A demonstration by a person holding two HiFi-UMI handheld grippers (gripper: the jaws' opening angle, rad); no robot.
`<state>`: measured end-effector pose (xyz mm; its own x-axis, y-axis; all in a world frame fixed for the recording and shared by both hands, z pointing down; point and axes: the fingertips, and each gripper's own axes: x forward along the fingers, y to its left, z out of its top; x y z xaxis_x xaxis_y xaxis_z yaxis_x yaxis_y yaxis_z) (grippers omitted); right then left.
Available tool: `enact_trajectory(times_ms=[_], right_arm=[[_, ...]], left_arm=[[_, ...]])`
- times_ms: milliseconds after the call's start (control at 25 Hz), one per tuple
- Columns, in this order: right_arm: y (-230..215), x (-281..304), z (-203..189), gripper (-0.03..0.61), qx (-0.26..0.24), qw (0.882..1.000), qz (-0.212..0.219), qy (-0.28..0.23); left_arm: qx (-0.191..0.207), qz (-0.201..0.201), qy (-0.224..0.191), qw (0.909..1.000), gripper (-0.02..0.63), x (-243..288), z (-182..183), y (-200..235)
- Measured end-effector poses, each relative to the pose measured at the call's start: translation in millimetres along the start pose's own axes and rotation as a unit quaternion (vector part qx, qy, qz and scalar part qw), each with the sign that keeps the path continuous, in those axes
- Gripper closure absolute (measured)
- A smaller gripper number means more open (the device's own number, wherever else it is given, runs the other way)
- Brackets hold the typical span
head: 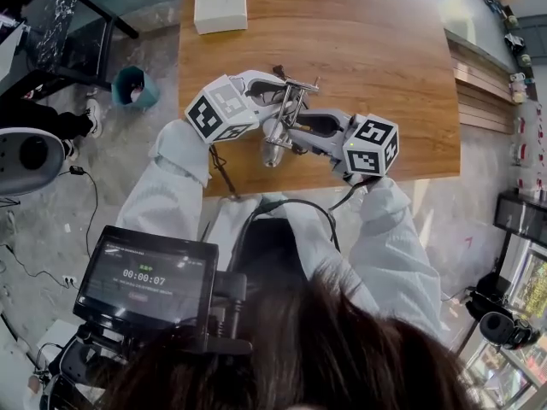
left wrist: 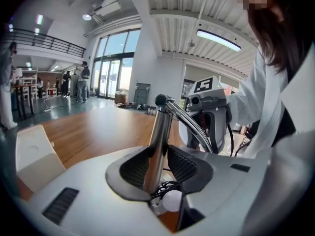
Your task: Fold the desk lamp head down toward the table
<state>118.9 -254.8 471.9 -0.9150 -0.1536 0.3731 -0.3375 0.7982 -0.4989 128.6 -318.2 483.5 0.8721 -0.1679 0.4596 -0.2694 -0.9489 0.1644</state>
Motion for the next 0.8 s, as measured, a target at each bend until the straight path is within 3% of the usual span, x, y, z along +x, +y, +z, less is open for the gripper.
enact_trajectory(times_ms=[240, 440, 560, 640, 800], right_arm=[[16.9, -12.9, 5.9, 0.476, 0.029, 0.999, 0.004, -0.032], [63.0, -42.8, 13.3, 0.476, 0.02, 0.996, 0.008, -0.086], [74.3, -57.8, 36.8, 0.479, -0.023, 0.991, -0.037, -0.128], [77.3, -63.0, 54.3, 0.513, -0.068, 0.983, -0.078, -0.15], [73.4, -76.4, 84.6, 0.577, -0.083, 0.961, -0.157, -0.213]], left_arm=[[-0.074, 0.04, -0.017, 0.9963, 0.494, -22.0, -22.0, -5.7], [-0.1, 0.163, -0.003, 0.9816, 0.495, -61.1, -20.6, -19.3], [-0.112, 0.167, -0.057, 0.9779, 0.515, -69.3, 12.8, -45.8], [-0.105, 0.172, -0.094, 0.9749, 0.526, -72.0, 34.8, -59.3], [-0.084, 0.234, -0.13, 0.9599, 0.606, -83.8, 64.9, -64.6]])
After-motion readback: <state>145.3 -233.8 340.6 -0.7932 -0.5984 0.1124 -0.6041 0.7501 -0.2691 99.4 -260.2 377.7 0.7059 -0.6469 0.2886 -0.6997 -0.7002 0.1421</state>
